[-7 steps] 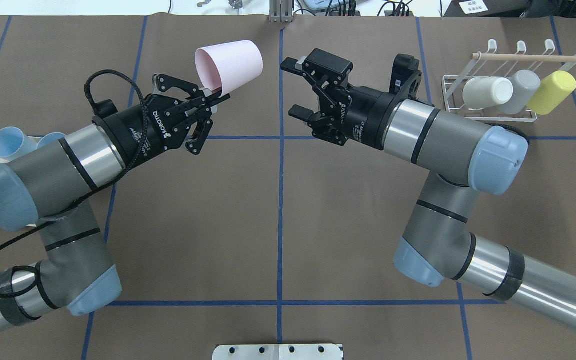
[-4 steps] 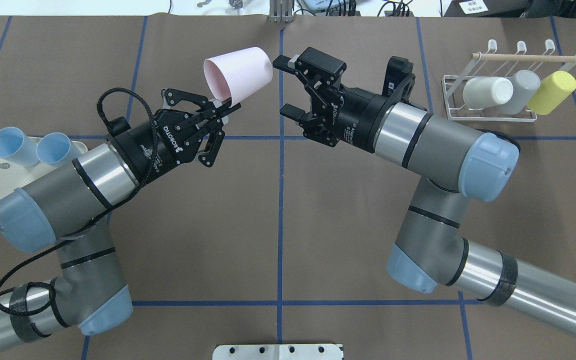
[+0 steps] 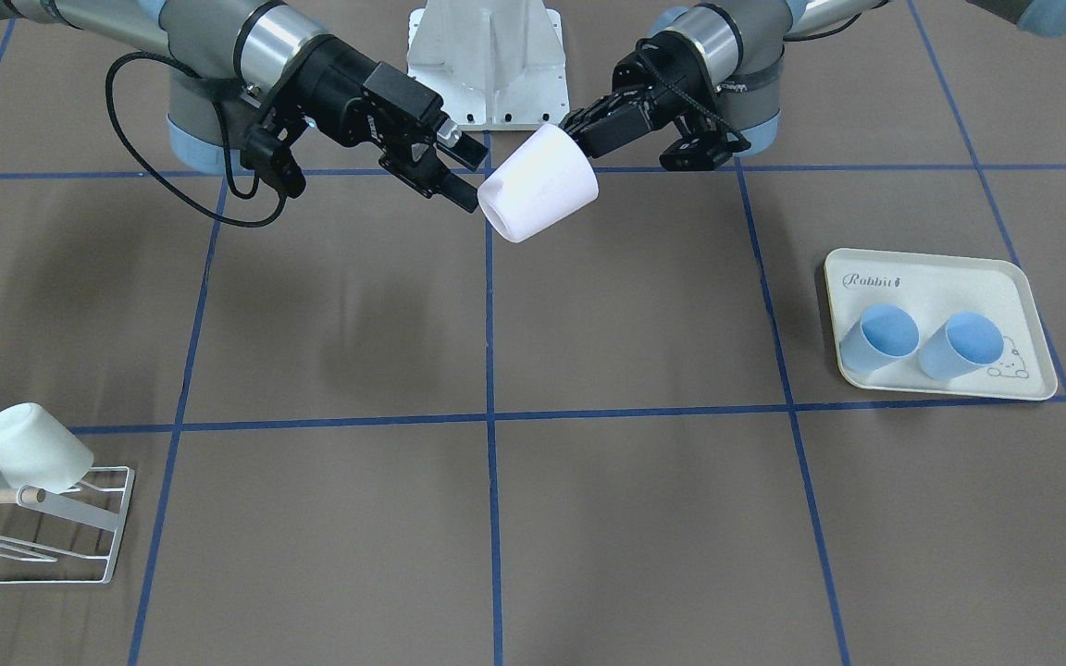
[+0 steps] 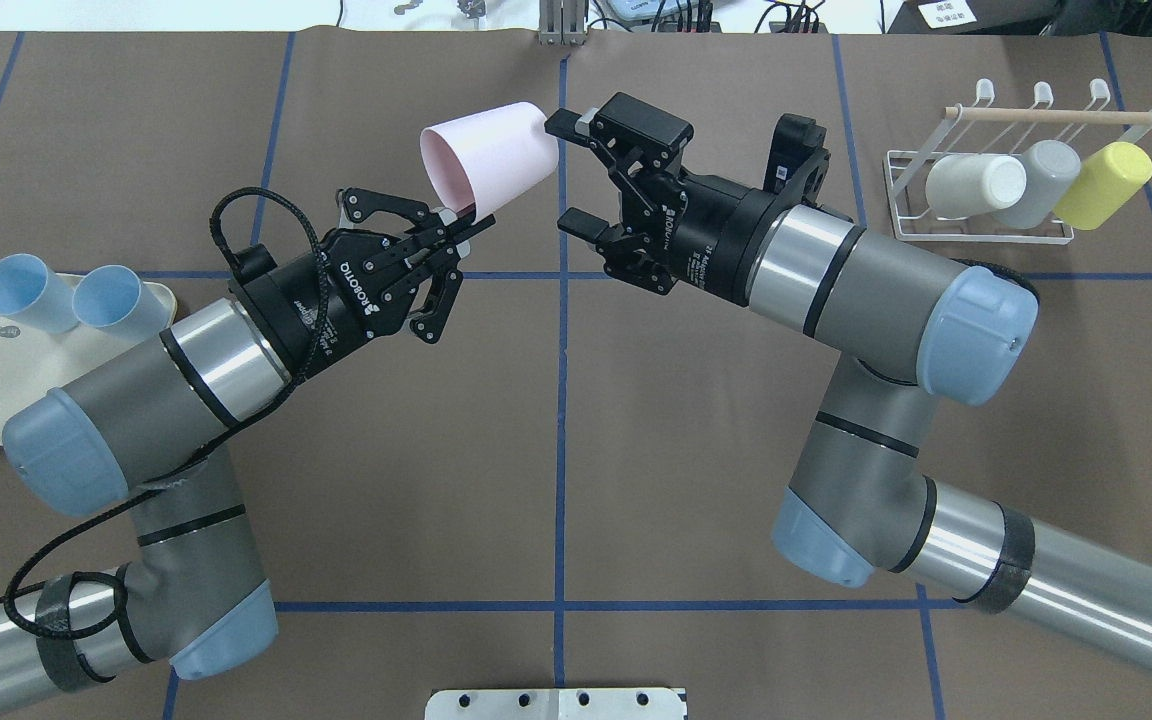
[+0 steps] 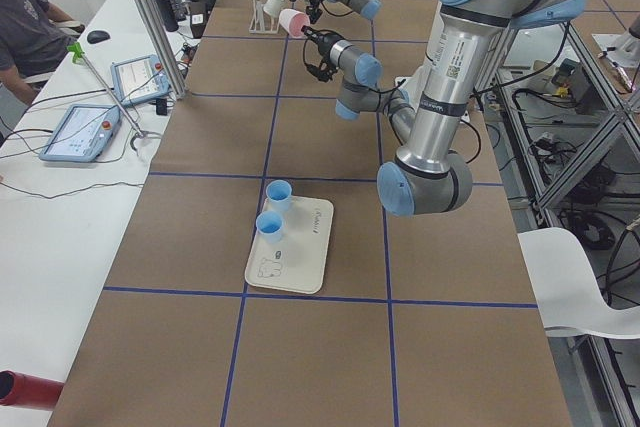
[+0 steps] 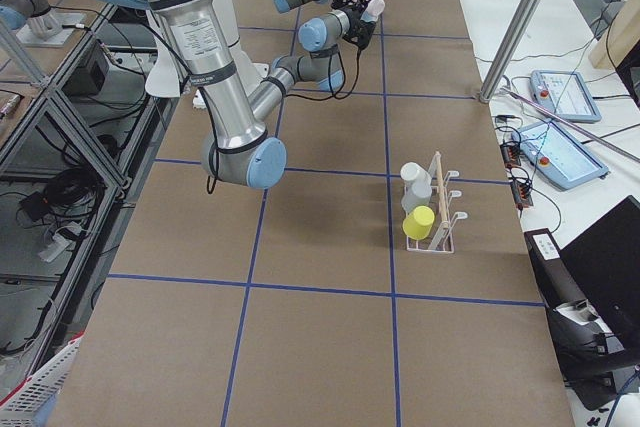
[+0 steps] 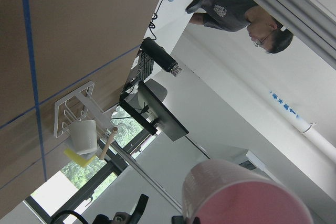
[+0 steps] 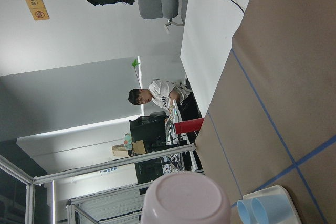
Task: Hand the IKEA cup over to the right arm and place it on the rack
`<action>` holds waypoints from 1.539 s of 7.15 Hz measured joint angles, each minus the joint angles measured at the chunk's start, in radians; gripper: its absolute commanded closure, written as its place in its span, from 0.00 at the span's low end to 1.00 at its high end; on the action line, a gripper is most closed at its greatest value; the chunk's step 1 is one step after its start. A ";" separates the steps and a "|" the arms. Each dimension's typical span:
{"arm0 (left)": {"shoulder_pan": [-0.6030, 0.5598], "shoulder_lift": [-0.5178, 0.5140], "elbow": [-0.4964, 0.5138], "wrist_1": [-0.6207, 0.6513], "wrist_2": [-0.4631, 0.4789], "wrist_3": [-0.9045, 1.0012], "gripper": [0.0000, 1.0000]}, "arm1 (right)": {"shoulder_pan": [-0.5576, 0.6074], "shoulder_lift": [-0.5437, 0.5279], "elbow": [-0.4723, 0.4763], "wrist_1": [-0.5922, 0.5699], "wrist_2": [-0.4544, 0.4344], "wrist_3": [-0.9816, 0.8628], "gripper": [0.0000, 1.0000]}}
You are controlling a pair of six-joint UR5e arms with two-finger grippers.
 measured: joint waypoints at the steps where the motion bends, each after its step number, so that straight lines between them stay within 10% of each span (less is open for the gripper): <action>1: 0.010 -0.002 0.007 -0.011 0.010 0.001 1.00 | -0.002 0.000 -0.006 0.009 0.000 0.000 0.00; 11: 0.028 -0.061 0.047 -0.005 0.019 0.005 1.00 | -0.013 0.002 -0.022 0.013 -0.003 -0.001 0.03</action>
